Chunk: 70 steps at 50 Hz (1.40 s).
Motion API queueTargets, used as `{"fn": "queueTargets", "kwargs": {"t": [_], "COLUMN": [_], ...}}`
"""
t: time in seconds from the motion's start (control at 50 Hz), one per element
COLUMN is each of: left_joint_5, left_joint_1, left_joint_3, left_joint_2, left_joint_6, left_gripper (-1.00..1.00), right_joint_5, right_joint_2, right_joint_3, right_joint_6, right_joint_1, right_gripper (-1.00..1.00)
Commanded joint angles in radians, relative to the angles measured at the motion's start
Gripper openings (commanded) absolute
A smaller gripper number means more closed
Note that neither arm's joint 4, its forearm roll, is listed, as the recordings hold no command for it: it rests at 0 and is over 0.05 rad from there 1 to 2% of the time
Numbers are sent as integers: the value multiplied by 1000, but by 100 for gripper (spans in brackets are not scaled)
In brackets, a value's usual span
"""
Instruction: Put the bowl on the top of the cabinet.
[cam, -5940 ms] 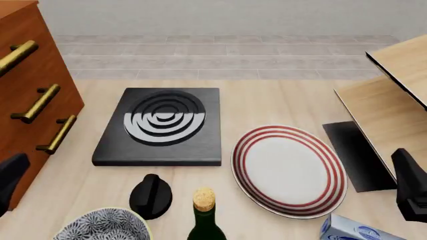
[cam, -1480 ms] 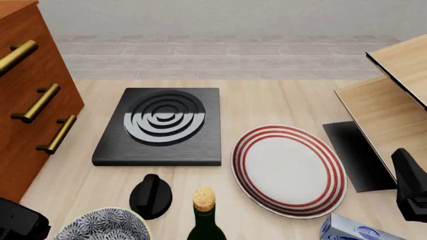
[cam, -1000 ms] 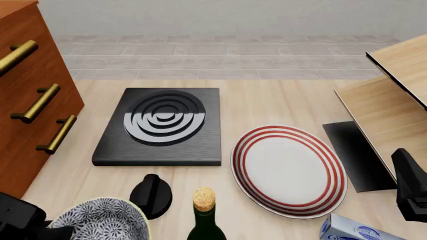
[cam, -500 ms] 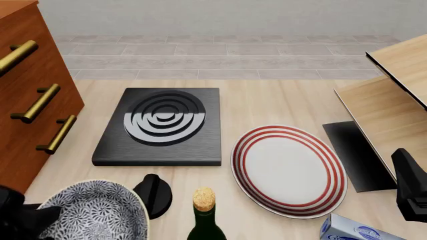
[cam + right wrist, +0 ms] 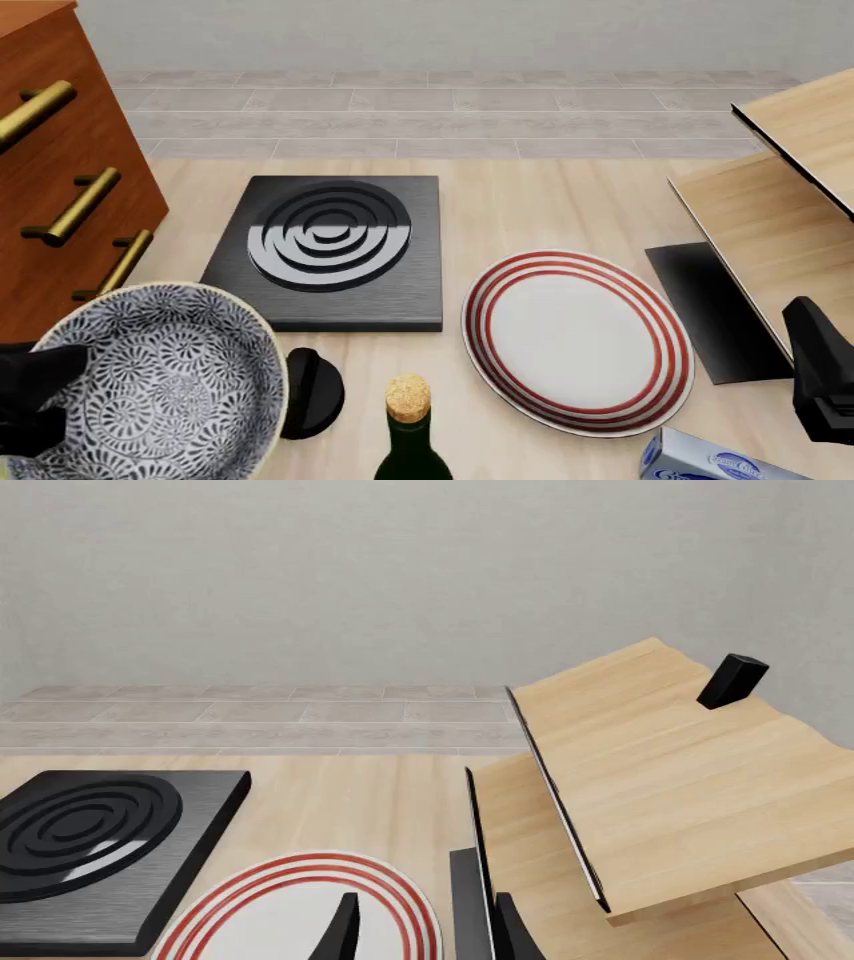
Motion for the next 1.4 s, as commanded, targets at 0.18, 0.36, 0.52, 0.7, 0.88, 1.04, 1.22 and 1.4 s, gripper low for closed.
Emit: {"fn": "queueTargets", "kwargs": {"t": [0.18,0.36,0.52,0.7,0.88,1.04,1.22,1.4], "left_joint_5": [-33,-52,-88,-109,-135,-148,-146,-174], "left_joint_1": [79,144,206,244,289,339,384,448], "left_joint_3": [-171,-305,-369,-466,-517,-555,-610,-633], "left_joint_2": [10,51,81,106,124,151,175,202], "left_joint_6": [6,7,8,18,-3,-73,-156,-237], "left_gripper": [-100,-100,-100,-100,-100,-100,-100,-100], "right_joint_5": [0,0,0,0,0,0,0,0], "right_joint_2": [0,0,0,0,0,0,0,0], "right_joint_3": [0,0,0,0,0,0,0,0], "right_joint_6": [0,0,0,0,0,0,0,0], "right_joint_1": [0,0,0,0,0,0,0,0], "right_gripper": [100,100,100,100,100,100,100,100]}}
